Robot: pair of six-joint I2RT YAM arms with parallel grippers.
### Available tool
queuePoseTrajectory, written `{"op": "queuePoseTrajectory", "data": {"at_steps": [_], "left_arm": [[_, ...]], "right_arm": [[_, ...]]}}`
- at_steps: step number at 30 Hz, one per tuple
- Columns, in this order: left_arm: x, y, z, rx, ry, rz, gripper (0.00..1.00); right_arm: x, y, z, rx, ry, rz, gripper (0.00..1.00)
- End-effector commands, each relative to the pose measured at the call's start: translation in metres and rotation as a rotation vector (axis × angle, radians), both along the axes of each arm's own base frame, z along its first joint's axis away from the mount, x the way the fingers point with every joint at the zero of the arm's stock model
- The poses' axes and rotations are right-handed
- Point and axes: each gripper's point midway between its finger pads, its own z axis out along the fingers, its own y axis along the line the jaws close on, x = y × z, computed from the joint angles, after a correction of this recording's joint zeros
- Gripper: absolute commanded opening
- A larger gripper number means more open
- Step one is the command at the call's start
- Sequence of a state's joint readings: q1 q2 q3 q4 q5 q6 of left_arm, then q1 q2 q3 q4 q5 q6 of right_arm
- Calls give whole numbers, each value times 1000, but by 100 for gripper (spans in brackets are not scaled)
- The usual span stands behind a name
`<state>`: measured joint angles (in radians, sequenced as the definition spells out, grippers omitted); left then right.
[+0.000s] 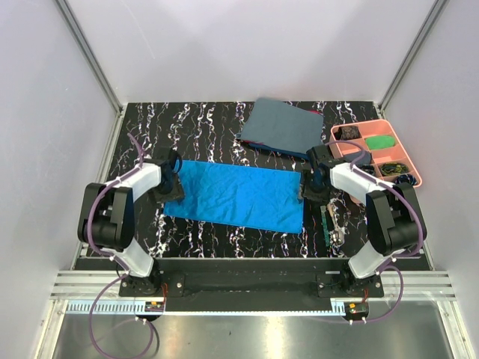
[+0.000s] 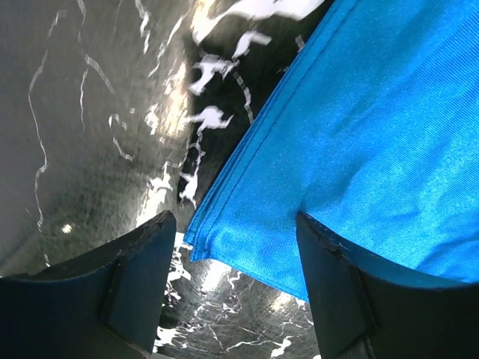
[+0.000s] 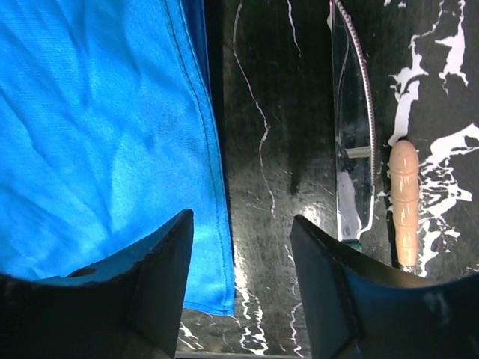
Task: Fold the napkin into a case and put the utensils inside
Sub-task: Fold the square-folded napkin at the center of the board.
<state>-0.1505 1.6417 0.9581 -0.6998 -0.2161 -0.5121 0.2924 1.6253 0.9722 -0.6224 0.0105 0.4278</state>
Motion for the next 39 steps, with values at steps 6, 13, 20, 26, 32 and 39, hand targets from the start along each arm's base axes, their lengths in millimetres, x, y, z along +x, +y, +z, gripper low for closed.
{"op": "queuePoseTrajectory", "data": {"at_steps": [6,13,20,26,32,39], "left_arm": [[-13,2,20,-20,-69,78,69],[-3,-7,69,-87,-223,74,70],[5,-11,120,-126,-372,35,71],[8,-15,151,-156,-448,9,71],[6,-16,174,-163,-498,-8,72],[3,-14,184,-167,-519,-32,73]], "right_arm": [[19,15,-2,22,-59,-3,46],[15,21,-17,-27,-29,20,44],[2,17,-30,-127,24,19,51],[-8,20,-46,-202,74,40,51],[-6,31,-49,-200,89,36,32],[7,45,-47,-138,43,55,7]]}}
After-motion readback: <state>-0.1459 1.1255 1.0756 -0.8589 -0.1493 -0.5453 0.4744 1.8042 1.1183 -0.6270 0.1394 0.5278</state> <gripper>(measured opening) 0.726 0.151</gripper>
